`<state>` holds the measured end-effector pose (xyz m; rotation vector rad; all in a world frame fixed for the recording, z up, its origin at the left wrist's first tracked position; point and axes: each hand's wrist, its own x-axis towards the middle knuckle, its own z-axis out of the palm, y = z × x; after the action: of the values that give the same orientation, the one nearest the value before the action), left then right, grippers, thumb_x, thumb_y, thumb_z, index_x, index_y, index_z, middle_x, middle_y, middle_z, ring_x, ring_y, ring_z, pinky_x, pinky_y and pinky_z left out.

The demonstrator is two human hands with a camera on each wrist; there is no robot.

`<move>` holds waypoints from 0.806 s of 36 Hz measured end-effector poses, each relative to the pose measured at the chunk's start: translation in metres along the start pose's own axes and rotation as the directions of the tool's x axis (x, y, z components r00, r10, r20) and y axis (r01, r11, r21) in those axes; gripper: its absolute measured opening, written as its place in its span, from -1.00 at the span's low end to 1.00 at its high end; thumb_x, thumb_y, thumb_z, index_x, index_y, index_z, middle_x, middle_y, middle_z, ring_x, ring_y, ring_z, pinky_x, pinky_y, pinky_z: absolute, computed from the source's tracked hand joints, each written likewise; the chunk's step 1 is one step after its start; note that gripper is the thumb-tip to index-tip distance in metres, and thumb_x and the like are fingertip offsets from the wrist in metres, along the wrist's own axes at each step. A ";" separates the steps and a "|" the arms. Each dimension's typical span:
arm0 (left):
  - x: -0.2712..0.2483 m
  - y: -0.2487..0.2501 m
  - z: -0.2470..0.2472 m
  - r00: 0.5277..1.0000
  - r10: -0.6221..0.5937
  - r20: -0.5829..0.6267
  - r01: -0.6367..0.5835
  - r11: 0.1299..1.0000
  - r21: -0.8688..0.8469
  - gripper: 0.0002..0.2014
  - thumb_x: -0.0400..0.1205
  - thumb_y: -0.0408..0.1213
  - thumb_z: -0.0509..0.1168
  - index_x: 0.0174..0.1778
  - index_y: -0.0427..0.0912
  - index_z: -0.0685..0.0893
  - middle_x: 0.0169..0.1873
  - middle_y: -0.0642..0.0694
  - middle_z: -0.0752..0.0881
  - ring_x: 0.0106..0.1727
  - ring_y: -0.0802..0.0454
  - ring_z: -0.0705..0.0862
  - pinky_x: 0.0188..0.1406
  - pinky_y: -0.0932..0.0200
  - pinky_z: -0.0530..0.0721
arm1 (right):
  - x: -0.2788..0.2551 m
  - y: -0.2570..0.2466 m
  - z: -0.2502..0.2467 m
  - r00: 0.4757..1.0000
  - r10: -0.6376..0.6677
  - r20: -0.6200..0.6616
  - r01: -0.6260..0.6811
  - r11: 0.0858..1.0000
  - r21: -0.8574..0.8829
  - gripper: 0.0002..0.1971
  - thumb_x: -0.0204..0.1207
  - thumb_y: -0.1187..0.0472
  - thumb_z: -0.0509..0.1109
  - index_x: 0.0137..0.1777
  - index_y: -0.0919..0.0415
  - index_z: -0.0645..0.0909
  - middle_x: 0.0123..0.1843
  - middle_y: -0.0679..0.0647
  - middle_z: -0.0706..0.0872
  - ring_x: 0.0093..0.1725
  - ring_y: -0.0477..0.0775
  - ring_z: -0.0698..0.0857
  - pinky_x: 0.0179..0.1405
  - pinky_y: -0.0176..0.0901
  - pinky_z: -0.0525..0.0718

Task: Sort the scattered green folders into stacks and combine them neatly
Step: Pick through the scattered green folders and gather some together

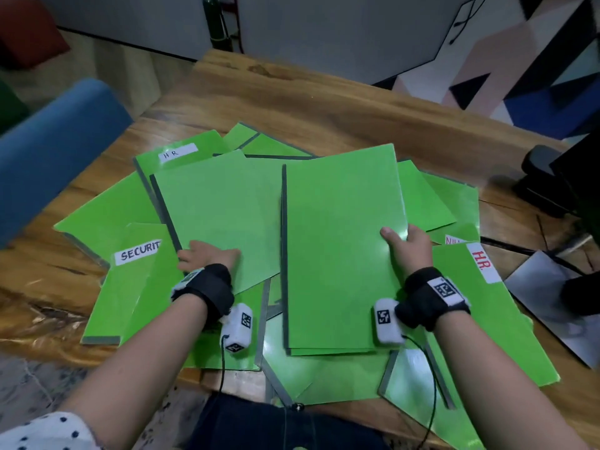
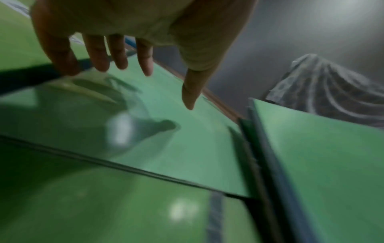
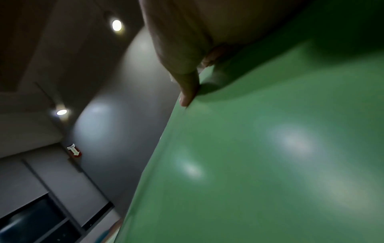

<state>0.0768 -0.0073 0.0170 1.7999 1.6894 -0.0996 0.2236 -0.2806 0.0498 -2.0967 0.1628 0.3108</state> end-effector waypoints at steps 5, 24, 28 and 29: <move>0.016 -0.023 -0.004 0.995 -0.087 -0.053 0.090 0.995 0.050 0.17 0.28 -0.05 0.63 0.64 -0.29 0.01 0.63 -0.36 0.04 0.63 -0.38 0.09 0.56 -0.23 0.17 | 0.011 -0.023 -0.013 0.995 -0.081 -0.062 0.079 0.996 -0.032 -0.16 0.36 -0.22 0.42 0.51 0.34 0.39 0.49 0.26 0.51 0.47 0.26 0.50 0.45 0.28 0.45; 0.037 -0.027 -0.026 0.980 -0.074 0.187 0.119 0.963 -0.242 -0.28 0.44 -0.38 0.54 0.45 -0.48 0.38 0.34 -0.33 0.59 0.20 -0.21 0.62 0.15 0.04 0.57 | 0.015 -0.033 -0.021 0.981 -0.123 -0.149 0.115 0.991 -0.061 -0.25 0.52 0.01 0.42 0.57 0.41 0.25 0.59 0.30 0.36 0.57 0.25 0.35 0.55 0.16 0.31; 0.042 -0.010 -0.038 0.986 0.115 0.122 -0.054 0.906 -0.419 -0.36 0.50 -0.51 0.44 0.49 -0.39 0.37 0.37 -0.31 0.55 0.38 -0.30 0.53 0.42 -0.17 0.48 | 0.014 -0.043 -0.025 0.968 -0.169 -0.184 0.147 0.981 -0.127 -0.34 0.53 0.05 0.41 0.48 0.49 0.38 0.49 0.37 0.47 0.48 0.33 0.45 0.46 0.16 0.39; 0.044 -0.002 -0.042 0.981 0.163 0.106 -0.098 0.886 -0.452 -0.41 0.51 -0.54 0.41 0.47 -0.38 0.40 0.35 -0.29 0.57 0.38 -0.29 0.52 0.44 -0.17 0.46 | 0.014 -0.047 -0.026 0.964 -0.188 -0.189 0.163 0.976 -0.143 -0.34 0.53 0.04 0.41 0.48 0.49 0.38 0.49 0.37 0.47 0.48 0.33 0.46 0.47 0.16 0.40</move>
<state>0.0665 0.0521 0.0282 1.5124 1.3505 0.2016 0.2526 -0.2787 0.0968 -2.2486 0.0771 -0.0001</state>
